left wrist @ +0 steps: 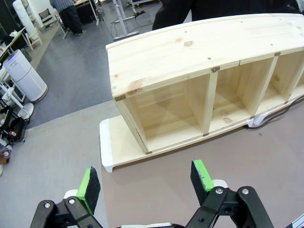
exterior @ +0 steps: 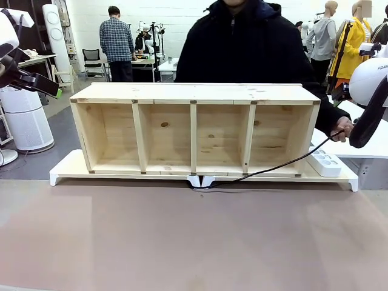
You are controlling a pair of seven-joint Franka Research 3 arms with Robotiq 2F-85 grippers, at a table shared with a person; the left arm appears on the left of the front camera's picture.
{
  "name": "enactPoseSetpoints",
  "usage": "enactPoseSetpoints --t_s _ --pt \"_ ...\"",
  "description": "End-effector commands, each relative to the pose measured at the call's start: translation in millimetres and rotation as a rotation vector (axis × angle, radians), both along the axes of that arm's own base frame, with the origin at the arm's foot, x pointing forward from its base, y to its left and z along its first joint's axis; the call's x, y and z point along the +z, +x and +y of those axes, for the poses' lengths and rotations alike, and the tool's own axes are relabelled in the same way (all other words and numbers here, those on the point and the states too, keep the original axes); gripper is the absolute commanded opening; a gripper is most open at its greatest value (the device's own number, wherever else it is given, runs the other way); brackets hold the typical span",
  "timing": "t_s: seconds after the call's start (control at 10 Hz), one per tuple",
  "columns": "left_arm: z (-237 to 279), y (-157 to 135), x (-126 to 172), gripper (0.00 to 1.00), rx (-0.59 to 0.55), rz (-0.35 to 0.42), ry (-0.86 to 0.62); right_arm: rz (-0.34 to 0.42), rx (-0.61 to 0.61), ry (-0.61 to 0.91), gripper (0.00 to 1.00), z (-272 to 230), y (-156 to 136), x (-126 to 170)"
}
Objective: Perform cable management.
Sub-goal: Release the Power Cable when the human grasps it.
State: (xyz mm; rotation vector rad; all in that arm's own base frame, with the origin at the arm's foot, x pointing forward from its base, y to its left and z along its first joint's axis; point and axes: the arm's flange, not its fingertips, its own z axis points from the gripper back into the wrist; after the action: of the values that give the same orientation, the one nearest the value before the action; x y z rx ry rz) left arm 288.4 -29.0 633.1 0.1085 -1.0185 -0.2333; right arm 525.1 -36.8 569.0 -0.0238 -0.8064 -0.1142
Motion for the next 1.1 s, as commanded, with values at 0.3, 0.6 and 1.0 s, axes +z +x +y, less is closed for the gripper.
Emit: enactPoseSetpoints --t_s 0.3,0.6,1.0 --pt "-0.5 1.9 0.2 1.0 0.001 -0.01 0.002 0.005 0.0 0.0 1.0 0.3 0.1 -0.9" --pt "-0.5 1.9 0.2 1.0 0.001 -0.01 0.002 0.005 0.0 0.0 1.0 0.3 0.1 -0.9" --pt "-0.5 1.9 0.2 1.0 0.001 -0.01 0.002 0.005 0.0 0.0 1.0 0.3 0.1 -0.9"
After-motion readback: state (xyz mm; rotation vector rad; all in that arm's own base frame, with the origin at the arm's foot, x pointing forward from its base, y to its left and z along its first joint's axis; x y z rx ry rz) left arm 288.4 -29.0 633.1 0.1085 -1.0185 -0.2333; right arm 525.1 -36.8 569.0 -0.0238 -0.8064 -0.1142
